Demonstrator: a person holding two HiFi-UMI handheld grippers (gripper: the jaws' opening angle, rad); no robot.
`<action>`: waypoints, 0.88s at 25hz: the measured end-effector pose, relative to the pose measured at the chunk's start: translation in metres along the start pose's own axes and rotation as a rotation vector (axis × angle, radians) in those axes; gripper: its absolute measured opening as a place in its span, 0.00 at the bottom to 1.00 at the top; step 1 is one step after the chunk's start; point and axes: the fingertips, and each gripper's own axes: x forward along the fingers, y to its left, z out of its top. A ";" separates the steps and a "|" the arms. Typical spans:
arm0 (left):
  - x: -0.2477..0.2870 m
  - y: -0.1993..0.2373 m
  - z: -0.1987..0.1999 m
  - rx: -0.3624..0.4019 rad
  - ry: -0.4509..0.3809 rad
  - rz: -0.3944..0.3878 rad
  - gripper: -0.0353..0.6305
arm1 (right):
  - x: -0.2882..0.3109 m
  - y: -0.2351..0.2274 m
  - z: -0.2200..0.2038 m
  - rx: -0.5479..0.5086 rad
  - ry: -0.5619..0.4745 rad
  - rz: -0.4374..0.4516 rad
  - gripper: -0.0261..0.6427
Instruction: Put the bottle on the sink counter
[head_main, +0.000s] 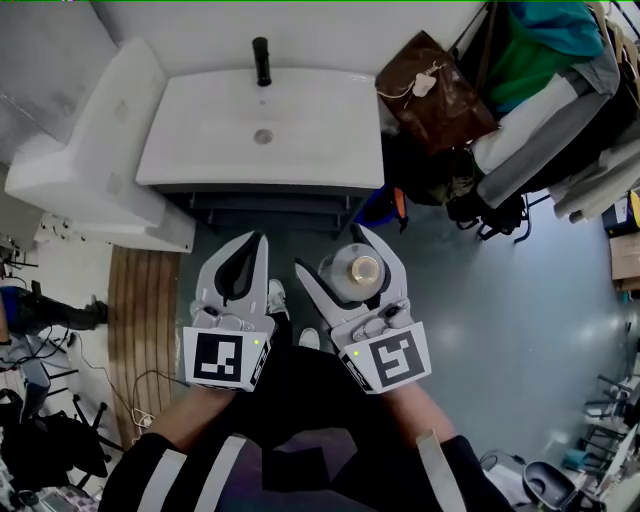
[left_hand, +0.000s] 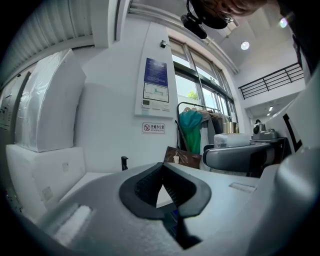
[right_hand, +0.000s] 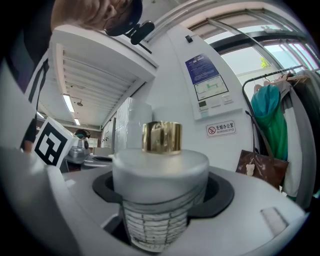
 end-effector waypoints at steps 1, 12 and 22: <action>0.007 0.002 0.001 0.002 -0.001 -0.010 0.05 | 0.005 -0.005 0.000 -0.001 0.001 -0.009 0.55; 0.085 0.032 0.013 0.008 0.003 -0.101 0.05 | 0.065 -0.056 0.004 -0.020 0.017 -0.110 0.55; 0.133 0.065 0.023 0.029 -0.006 -0.190 0.05 | 0.115 -0.077 0.003 -0.033 0.025 -0.192 0.55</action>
